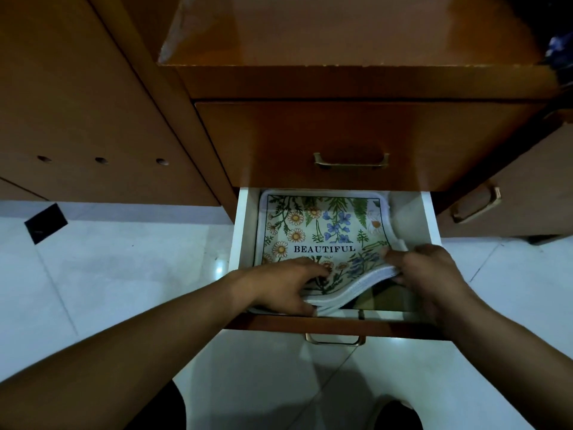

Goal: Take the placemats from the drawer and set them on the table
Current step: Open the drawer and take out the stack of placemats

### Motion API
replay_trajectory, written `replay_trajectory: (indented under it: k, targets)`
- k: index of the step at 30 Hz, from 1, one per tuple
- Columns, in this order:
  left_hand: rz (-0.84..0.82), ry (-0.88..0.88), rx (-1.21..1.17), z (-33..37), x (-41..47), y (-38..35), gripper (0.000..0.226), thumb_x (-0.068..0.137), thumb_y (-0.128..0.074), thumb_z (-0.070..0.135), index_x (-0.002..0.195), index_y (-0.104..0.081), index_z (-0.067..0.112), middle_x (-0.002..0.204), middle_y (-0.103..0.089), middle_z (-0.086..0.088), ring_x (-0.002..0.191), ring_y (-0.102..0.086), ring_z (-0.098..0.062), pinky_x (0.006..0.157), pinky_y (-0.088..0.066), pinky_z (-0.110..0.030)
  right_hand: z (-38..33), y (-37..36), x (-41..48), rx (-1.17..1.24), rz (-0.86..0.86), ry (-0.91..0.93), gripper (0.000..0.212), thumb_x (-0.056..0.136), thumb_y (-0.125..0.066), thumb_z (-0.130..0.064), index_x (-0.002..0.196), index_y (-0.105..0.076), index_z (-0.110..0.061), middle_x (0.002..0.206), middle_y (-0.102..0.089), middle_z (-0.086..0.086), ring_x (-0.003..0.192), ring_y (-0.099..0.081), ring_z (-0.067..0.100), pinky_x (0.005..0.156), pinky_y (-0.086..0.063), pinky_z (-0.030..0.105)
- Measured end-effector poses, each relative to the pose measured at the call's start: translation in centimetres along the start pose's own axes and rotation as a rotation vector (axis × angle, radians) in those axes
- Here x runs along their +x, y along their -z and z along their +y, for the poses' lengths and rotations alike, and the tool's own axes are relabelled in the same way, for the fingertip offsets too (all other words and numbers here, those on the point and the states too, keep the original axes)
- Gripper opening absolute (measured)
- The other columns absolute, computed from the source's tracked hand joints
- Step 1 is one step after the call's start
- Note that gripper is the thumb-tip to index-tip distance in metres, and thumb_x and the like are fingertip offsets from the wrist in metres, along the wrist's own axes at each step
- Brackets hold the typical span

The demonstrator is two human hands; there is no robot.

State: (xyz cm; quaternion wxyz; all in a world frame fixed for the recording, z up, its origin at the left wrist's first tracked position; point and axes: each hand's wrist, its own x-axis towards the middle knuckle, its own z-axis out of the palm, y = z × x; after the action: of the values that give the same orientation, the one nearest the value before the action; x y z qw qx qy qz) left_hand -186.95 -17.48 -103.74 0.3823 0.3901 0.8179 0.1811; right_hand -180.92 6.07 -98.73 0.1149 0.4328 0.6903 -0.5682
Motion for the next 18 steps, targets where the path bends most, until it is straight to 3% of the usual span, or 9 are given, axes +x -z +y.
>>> replay_trajectory:
  k: [2, 4, 6, 9, 12, 15, 18]
  targets:
    - [0.022, 0.012, 0.002, -0.3, -0.3, -0.1, 0.082, 0.081, -0.069, 0.053, 0.148, -0.029, 0.028, 0.148, -0.042, 0.001, 0.13, -0.043, -0.017, 0.103, -0.038, -0.026, -0.4, 0.4, 0.0, 0.177, -0.178, -0.183, 0.009, 0.088, -0.064, -0.006, 0.091, -0.063, 0.003, 0.085, -0.07, 0.015, 0.075, -0.068, 0.025, 0.052, -0.059, 0.029]
    - [0.03, 0.019, 0.01, -0.4, -0.5, -0.1, 0.085, 0.08, -0.067, 0.059, 0.149, -0.028, 0.029, 0.149, -0.041, 0.001, 0.131, -0.041, -0.017, 0.104, -0.036, -0.026, -0.5, 0.5, 0.3, 0.24, -0.294, -0.308, 0.008, 0.092, -0.055, -0.008, 0.09, -0.061, -0.003, 0.077, -0.072, 0.015, 0.074, -0.067, 0.026, 0.049, -0.058, 0.03]
    - [0.029, 0.035, 0.007, -0.1, -0.7, 0.0, 0.087, 0.079, -0.065, 0.065, 0.148, -0.027, 0.031, 0.145, -0.043, 0.002, 0.128, -0.043, -0.017, 0.101, -0.04, -0.028, -0.6, 0.2, 0.5, 0.29, -0.326, -0.323, 0.013, 0.095, -0.052, -0.011, 0.089, -0.06, -0.003, 0.065, -0.072, 0.014, 0.069, -0.069, 0.026, 0.051, -0.06, 0.032]
    - [0.06, 0.092, -0.088, 0.7, -1.3, 0.8, 0.086, 0.073, -0.064, 0.073, 0.144, -0.03, 0.04, 0.132, -0.05, 0.006, 0.114, -0.05, -0.012, 0.092, -0.049, -0.03, -1.4, 0.4, 0.5, 0.458, -0.389, -0.298, 0.015, 0.096, -0.05, -0.006, 0.094, -0.059, 0.006, 0.072, -0.074, 0.02, 0.067, -0.074, 0.027, 0.05, -0.06, 0.031]
    - [0.07, 0.138, -0.33, 1.4, -2.9, 2.8, 0.081, 0.072, -0.063, 0.075, 0.141, -0.032, 0.044, 0.126, -0.052, 0.012, 0.11, -0.053, -0.005, 0.089, -0.056, -0.032, -2.8, 2.3, 0.0, 0.617, -0.439, -0.243, 0.021, 0.082, -0.059, -0.002, 0.101, -0.056, 0.007, 0.084, -0.074, 0.026, 0.075, -0.075, 0.031, 0.053, -0.06, 0.029]
    - [-0.016, 0.218, -0.666, 1.8, -5.1, 4.9, 0.078, 0.07, -0.053, 0.085, 0.137, -0.042, 0.047, 0.127, -0.056, 0.016, 0.118, -0.054, -0.007, 0.094, -0.049, -0.025, -4.3, 4.7, -0.6, 0.699, -0.444, -0.187, 0.029, 0.07, -0.062, -0.006, 0.097, -0.058, 0.004, 0.082, -0.074, 0.024, 0.071, -0.075, 0.027, 0.052, -0.059, 0.026]
    - [0.039, 0.361, -1.183, 2.3, -6.1, 5.5, 0.063, 0.07, -0.053, 0.082, 0.11, -0.071, 0.036, 0.097, -0.076, 0.002, 0.093, -0.072, -0.013, 0.074, -0.057, -0.025, -4.7, 6.2, -1.0, 0.719, -0.455, -0.168, 0.029, 0.071, -0.061, -0.011, 0.096, -0.06, 0.004, 0.079, -0.073, 0.02, 0.065, -0.073, 0.021, 0.05, -0.058, 0.021]
